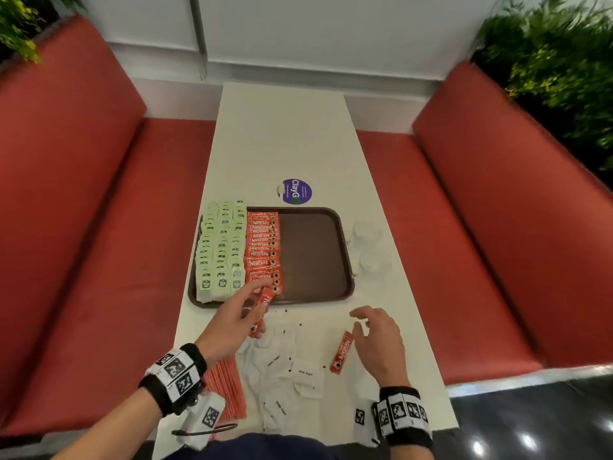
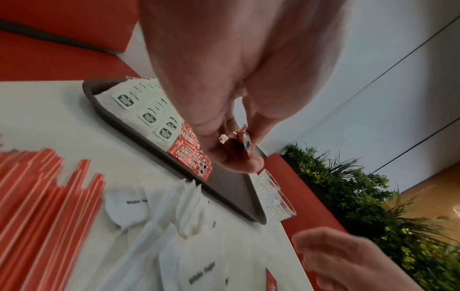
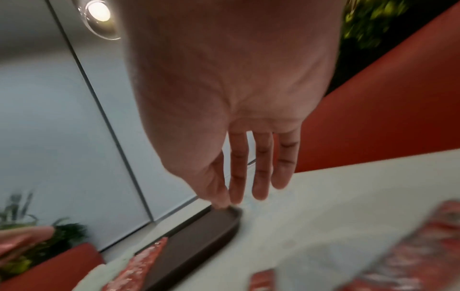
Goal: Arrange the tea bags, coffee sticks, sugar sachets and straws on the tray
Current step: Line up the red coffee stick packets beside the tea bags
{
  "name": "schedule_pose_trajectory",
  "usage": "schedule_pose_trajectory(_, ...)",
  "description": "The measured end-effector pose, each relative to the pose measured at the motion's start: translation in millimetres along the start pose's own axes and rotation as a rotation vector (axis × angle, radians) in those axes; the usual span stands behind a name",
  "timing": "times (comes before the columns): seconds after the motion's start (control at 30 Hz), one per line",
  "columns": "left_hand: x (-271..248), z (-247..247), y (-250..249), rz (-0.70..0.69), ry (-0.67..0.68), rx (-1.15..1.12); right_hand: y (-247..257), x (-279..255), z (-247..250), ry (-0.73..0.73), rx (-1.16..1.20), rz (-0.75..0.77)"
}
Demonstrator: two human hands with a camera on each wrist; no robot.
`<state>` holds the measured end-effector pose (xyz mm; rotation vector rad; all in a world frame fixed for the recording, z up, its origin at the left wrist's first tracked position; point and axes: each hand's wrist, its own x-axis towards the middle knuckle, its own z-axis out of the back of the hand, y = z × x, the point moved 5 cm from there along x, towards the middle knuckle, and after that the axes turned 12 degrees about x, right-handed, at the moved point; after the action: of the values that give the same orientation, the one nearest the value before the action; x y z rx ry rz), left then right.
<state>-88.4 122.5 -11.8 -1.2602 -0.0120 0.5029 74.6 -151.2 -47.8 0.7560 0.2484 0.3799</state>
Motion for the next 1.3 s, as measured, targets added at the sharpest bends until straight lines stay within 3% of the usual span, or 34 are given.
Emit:
schedule_pose_trajectory(0.13, -14.4, -14.5, 2.2, 0.037, 0.013, -0.015, -53.8, -39.8, 17.3, 0.182, -0.305, -0.118)
schedule_pose_trajectory(0.3, -25.2, -25.2, 14.0, 0.134, 0.012, 0.016, -77.4, -62.2, 16.0, 0.128, -0.264, -0.132)
schedule_pose_trajectory(0.53, -37.4, -28.4, 4.1, 0.140, 0.000, -0.060, -60.8, -57.7, -1.4, 0.158, -0.066, -0.303)
schedule_pose_trajectory(0.73, -44.4, -22.8, 7.0, 0.151, -0.029, -0.059, -27.6, -45.8, -30.9, 0.092, 0.130, -0.412)
schedule_pose_trajectory(0.83, -48.5, -16.9, 9.8, 0.167, -0.074, -0.095, -15.3, -48.9, -45.0, 0.087, 0.016, -0.478)
schedule_pose_trajectory(0.93, -50.9, -9.4, 15.1, 0.178, -0.115, -0.073, -10.1, -51.0, -52.9, 0.110, -0.164, -0.446)
schedule_pose_trajectory(1.07, -52.8, -0.6, 26.4, 0.193, -0.140, -0.093, -8.9, -47.2, -48.4, 0.063, -0.138, -0.418)
schedule_pose_trajectory(1.17, -53.5, 3.6, 23.1, 0.153, -0.142, -0.054, 6.0, -38.3, -36.1, 0.006, 0.087, -0.290)
schedule_pose_trajectory(1.3, -47.1, 1.7, 3.7, 0.107, -0.129, -0.030, 68.3, -29.2, -20.3, 0.083, 0.437, -0.079)
